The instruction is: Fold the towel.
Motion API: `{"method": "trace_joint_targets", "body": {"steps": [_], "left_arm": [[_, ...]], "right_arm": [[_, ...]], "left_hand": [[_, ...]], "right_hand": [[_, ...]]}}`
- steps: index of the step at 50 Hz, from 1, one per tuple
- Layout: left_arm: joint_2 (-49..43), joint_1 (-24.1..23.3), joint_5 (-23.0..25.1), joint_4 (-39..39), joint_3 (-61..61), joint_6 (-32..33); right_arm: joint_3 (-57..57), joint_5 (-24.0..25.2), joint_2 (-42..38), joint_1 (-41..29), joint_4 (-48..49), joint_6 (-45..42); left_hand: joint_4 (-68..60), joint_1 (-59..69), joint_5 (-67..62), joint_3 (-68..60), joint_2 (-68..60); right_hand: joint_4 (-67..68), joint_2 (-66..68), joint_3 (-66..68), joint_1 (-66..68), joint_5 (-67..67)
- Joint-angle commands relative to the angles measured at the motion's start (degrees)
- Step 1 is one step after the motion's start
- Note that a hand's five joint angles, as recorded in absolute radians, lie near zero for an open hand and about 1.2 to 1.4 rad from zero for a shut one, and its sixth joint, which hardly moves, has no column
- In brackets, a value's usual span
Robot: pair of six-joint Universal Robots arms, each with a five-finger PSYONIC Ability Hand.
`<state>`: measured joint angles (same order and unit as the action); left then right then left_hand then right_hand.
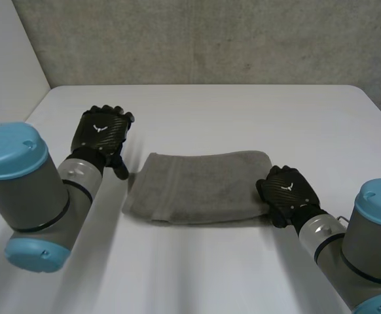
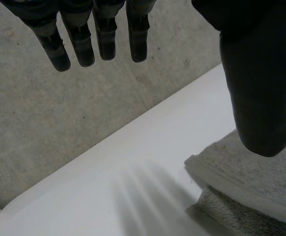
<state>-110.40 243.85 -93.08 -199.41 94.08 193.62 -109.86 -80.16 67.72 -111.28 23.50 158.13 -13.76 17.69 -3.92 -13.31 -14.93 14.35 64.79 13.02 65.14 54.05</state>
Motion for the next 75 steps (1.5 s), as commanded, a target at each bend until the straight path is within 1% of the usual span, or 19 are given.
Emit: {"method": "trace_joint_targets", "body": {"steps": [1, 7, 12, 17, 26, 33, 34, 36, 39, 41, 44, 49, 56, 57, 58, 59, 60, 65, 75], "left_arm": [[1.33, -0.48, 0.09, -0.01, 2.95, -1.32], [1.51, -0.4, 0.18, -0.01, 4.0, -1.32], [1.86, 0.22, 0.18, -0.01, 4.79, -1.32], [2.03, 0.48, 0.18, -0.01, 5.06, -1.32], [2.74, 1.27, 0.18, -0.01, 4.97, -1.32], [3.0, 1.54, 0.09, -0.01, 4.89, -1.4], [3.09, 1.63, 0.09, -0.01, 4.89, -1.4], [3.18, 1.89, 0.09, -0.01, 4.89, -1.58], [3.44, 2.41, 0.09, -0.1, 4.89, -1.84], [3.44, 2.5, 0.0, -0.1, 4.89, -1.84], [3.44, 2.59, 0.0, -0.1, 4.97, -1.84], [3.53, 2.5, -0.09, -0.1, 4.97, -1.93], [4.23, 2.07, -0.09, -0.19, 4.71, -1.93], [4.23, 2.07, -0.09, -0.19, 4.71, -1.93], [4.23, 1.89, -0.09, -0.19, 4.36, -1.93], [4.32, 1.72, -0.09, -0.19, 4.01, -1.93], [4.32, 1.71, -0.09, -0.19, 4.01, -1.93], [4.23, 0.4, -0.26, -0.37, 1.99, -2.37], [2.04, -5.48, -0.17, 0.16, -4.51, -9.83]], "right_arm": [[-0.17, 2.64, -0.4, 1.06, 0.14, -0.19], [-1.32, 3.34, 0.04, 3.26, -2.59, -1.6], [-2.37, 4.75, 0.92, 8.8, -8.74, -5.38], [-2.9, 9.84, 8.28, 16.95, -15.05, -10.29], [3.78, 11.69, 13.84, 18.03, -21.92, -10.48], [13.25, 9.25, 12.09, 2.16, -25.61, -10.48], [13.27, 9.23, 12.08, 2.12, -25.61, -10.48], [17.38, 5.56, 9.02, -5.4, -25.79, -10.65], [19.51, 4.05, 7.25, -9.57, -25.79, -10.48], [22.84, 1.86, 2.79, -16.74, -25.88, -10.82], [25.74, 0.89, -2.39, -21.76, -25.88, -10.83], [29.61, 0.1, -9.25, -26.61, -25.61, -10.48], [30.59, -2.37, -11.82, -28.2, -25.44, -10.12], [30.24, -2.8, -11.21, -28.2, -25.35, -10.12], [30.23, -2.81, -11.21, -28.2, -25.35, -10.12], [29.63, -3.5, -10.16, -27.77, -25.35, -10.04], [28.66, -4.47, -8.33, -27.33, -25.26, -9.86], [23.92, -6.41, -1.21, -25.05, -24.56, -7.41], [15.92, -5.89, 10.31, -17.5, -25.26, 1.99]], "left_hand": [[3.76, -3.94, 0.18, 3.31, 1.18], [3.76, -3.94, 0.18, 3.31, 1.18], [3.76, -4.11, 0.34, 3.31, 1.35], [3.76, -4.11, 0.34, 3.31, 1.35], [3.76, -4.45, 0.68, 3.31, 1.69], [3.76, -4.61, 0.85, 3.31, 1.85], [3.76, -4.61, 0.85, 3.31, 1.85], [3.76, -4.78, 1.02, 3.31, 2.02], [3.76, -4.78, 1.02, 3.31, 2.02], [3.76, -4.78, 1.02, 3.31, 2.02], [3.76, -4.95, 1.19, 3.31, 2.19], [3.76, -5.29, 1.52, 3.31, 2.53], [3.76, -5.62, 1.86, 3.31, 2.86], [3.76, -5.62, 1.86, 3.31, 2.86], [3.76, -5.62, 1.86, 3.31, 2.86], [3.76, -5.62, 1.86, 3.31, 2.86], [3.76, -5.62, 1.86, 3.31, 2.86], [3.76, -6.13, 2.36, 3.31, 3.37], [3.76, -5.96, 2.19, 3.31, 3.2]], "right_hand": [[-4.35, 15.21, -3.02, 14.86, 15.95], [-4.35, 15.21, -3.02, 14.86, 15.95], [-4.35, 15.21, -3.02, 14.86, 15.95], [-4.35, 15.21, -3.02, 14.86, 15.95], [-4.35, 15.21, -3.02, 14.86, 15.95], [-4.35, 15.21, -3.02, 14.86, 15.95], [-4.35, 15.21, -3.02, 14.86, 15.95], [-4.35, 15.21, -3.02, 14.86, 15.95], [-4.35, 15.21, -3.02, 14.86, 15.95], [-4.35, 15.21, -3.02, 14.86, 15.95], [-4.35, 15.21, -3.02, 14.86, 15.95], [-4.35, 15.21, -3.02, 14.86, 15.95], [-4.35, 15.21, -3.02, 14.86, 15.95], [-4.35, -11.21, -3.02, -11.56, -10.46], [-4.35, -11.47, -3.02, -11.82, -10.73], [-4.35, -44.45, -3.02, -44.8, -43.7], [-4.35, -54.79, -3.02, -55.14, -54.05], [-4.35, -54.79, -3.02, -55.14, -54.05], [-4.35, -54.79, -3.02, -55.14, -54.05]]}}
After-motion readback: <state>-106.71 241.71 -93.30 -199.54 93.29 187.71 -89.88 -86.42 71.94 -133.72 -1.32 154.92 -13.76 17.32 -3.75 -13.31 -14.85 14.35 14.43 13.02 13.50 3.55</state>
